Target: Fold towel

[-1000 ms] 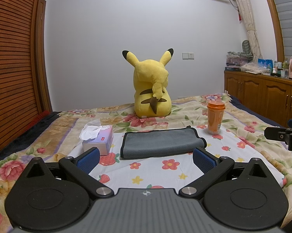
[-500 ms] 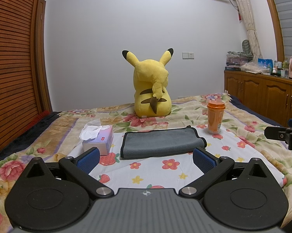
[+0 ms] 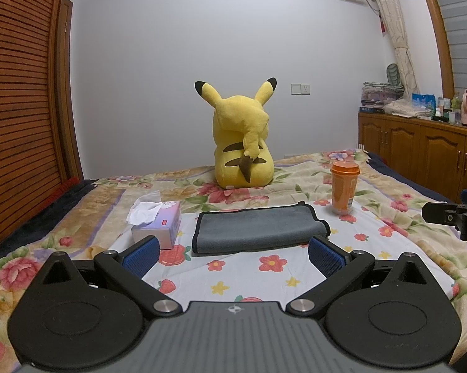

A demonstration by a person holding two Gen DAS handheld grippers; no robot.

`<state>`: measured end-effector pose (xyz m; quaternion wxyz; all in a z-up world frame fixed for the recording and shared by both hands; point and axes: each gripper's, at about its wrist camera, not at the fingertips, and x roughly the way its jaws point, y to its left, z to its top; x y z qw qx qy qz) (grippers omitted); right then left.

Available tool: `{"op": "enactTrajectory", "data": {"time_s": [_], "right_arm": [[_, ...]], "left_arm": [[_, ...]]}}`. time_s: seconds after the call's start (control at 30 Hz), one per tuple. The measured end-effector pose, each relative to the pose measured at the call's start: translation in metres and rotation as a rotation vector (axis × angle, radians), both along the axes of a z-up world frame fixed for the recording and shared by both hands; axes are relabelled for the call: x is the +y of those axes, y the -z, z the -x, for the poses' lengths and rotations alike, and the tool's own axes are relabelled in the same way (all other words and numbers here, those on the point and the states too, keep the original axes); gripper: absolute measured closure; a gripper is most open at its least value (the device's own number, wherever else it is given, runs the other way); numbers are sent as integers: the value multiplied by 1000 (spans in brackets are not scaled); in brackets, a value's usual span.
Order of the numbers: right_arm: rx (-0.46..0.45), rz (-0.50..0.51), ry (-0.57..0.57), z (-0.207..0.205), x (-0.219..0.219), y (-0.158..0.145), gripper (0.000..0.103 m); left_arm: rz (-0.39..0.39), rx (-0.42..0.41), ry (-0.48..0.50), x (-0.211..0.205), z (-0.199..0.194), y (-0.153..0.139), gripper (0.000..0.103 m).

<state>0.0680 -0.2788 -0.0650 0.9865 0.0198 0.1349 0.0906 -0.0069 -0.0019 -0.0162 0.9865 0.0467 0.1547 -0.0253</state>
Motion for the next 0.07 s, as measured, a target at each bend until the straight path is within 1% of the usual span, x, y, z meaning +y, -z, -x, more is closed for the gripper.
{"op": "enactTrajectory", "data": {"time_s": [0.07], "right_arm": [[0, 0, 0, 0, 0, 0, 0]], "left_arm": [[1, 0, 1, 0, 0, 0, 0]]}}
